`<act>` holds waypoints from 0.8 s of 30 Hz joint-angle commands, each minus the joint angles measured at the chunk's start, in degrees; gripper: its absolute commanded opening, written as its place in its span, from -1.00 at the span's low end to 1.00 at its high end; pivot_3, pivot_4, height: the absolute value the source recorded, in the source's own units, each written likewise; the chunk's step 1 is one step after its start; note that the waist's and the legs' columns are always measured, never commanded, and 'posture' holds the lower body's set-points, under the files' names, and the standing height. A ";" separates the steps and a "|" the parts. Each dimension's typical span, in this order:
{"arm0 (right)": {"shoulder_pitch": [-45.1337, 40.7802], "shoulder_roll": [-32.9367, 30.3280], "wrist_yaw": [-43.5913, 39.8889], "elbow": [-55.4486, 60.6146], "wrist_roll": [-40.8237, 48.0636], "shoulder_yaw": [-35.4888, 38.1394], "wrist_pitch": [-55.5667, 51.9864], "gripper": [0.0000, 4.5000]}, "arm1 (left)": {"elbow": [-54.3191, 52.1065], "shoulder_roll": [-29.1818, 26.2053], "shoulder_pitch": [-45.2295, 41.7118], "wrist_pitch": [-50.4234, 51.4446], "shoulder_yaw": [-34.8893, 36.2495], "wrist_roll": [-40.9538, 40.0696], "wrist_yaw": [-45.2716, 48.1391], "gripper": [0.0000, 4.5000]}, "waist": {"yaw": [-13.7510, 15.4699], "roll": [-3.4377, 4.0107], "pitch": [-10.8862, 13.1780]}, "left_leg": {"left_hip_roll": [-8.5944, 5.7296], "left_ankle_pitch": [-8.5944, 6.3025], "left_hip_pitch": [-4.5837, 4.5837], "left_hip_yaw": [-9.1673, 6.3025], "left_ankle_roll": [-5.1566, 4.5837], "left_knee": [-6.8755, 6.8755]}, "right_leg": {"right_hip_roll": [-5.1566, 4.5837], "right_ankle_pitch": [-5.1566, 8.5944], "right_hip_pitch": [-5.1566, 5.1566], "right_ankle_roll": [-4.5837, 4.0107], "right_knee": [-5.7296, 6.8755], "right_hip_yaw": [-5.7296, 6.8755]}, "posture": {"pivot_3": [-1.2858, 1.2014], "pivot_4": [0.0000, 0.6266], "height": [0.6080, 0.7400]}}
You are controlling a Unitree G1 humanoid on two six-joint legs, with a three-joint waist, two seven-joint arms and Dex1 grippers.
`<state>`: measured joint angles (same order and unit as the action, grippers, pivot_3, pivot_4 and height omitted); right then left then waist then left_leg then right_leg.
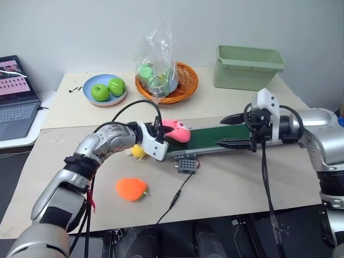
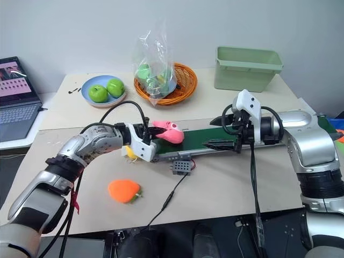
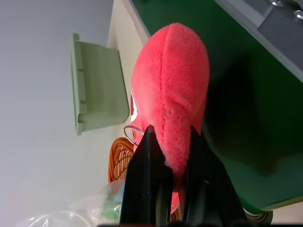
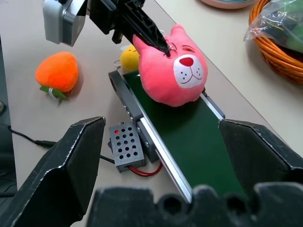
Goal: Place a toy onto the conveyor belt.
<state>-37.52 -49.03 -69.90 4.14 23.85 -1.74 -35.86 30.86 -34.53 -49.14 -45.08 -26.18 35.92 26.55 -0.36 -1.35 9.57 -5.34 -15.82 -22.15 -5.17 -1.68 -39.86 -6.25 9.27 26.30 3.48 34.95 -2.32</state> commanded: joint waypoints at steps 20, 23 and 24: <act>-4.42 -0.71 -1.55 -2.58 -1.26 -0.21 1.95 1.00 | -6.11 3.40 3.07 13.81 6.46 -18.49 12.54 0.99 | -0.35 0.00 0.00 | 0.00 -0.01 -0.01 0.01 -0.02 -0.04 | 0.00 0.00 0.00 0.01 0.04 -0.01 | 0.03 -0.52 1.00; -4.62 -0.52 -1.64 -2.70 -1.32 -0.48 2.12 1.00 | -9.89 5.50 4.37 24.21 10.77 -26.57 15.19 0.99 | -0.40 0.00 0.00 | 0.00 -0.01 -0.01 0.01 -0.02 -0.04 | 0.00 0.00 0.00 0.01 0.05 -0.02 | 0.03 -0.52 1.00; -4.64 -0.57 -1.66 -2.66 -1.26 -0.50 2.10 1.00 | -11.46 6.18 4.78 28.39 12.38 -29.32 15.92 0.99 | -0.40 0.00 0.00 | 0.00 -0.01 -0.01 0.01 -0.02 -0.05 | 0.00 0.00 0.00 0.01 0.07 -0.02 | 0.03 -0.52 1.00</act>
<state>-40.39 -49.19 -71.22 0.47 22.54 -3.24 -35.05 23.54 -29.16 -44.36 -23.99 -18.05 12.94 41.01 -0.76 -1.35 9.57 -5.33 -15.83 -22.15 -5.16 -1.71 -39.91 -6.25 9.26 26.30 3.48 35.01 -2.34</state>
